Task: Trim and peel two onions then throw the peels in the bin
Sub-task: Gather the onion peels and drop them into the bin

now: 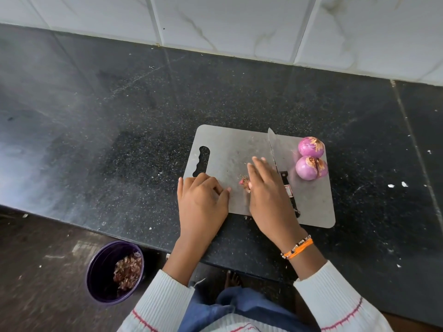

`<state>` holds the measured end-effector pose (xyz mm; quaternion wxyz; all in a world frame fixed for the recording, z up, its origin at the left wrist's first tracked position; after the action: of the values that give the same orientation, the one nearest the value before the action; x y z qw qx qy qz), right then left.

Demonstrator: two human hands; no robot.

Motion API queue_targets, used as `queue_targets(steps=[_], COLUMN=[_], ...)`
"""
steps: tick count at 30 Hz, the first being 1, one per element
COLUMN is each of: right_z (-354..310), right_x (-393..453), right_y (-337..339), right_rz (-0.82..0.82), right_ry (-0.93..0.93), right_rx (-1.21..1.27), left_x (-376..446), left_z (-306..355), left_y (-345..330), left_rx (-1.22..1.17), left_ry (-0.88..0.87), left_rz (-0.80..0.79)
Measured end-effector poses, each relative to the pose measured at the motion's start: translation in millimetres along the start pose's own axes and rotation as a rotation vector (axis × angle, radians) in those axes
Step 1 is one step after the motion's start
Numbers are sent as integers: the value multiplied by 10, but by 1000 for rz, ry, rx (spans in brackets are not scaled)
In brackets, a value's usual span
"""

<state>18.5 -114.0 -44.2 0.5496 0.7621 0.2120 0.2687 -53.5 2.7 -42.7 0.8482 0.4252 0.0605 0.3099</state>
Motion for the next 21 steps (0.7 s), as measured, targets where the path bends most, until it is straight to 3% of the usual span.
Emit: queue_targets(steps=[5, 11, 21], right_z=[-9, -39, -57], right_x=[-84, -102, 60], right_y=[-73, -54, 59], right_rz=[-137, 6, -17], right_ry=[144, 205, 193], right_rx=[-57, -145, -54], left_x=[17, 51, 50], left_z=[-6, 14, 5], left_y=[0, -7, -9], left_rx=[-23, -49, -13], left_ry=[20, 20, 42], left_rz=[-9, -4, -41])
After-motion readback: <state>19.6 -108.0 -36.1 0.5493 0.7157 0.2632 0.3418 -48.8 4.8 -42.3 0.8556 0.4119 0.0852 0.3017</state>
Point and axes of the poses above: each hand's wrist, its own x-axis towards the middle knuckle, its own y-axis out of the back of the hand, z = x × y, the point moved 1 cm from there along x, towards the middle knuckle, and after that the axes turned 2 degrees about -x, right-handed, at the moved point
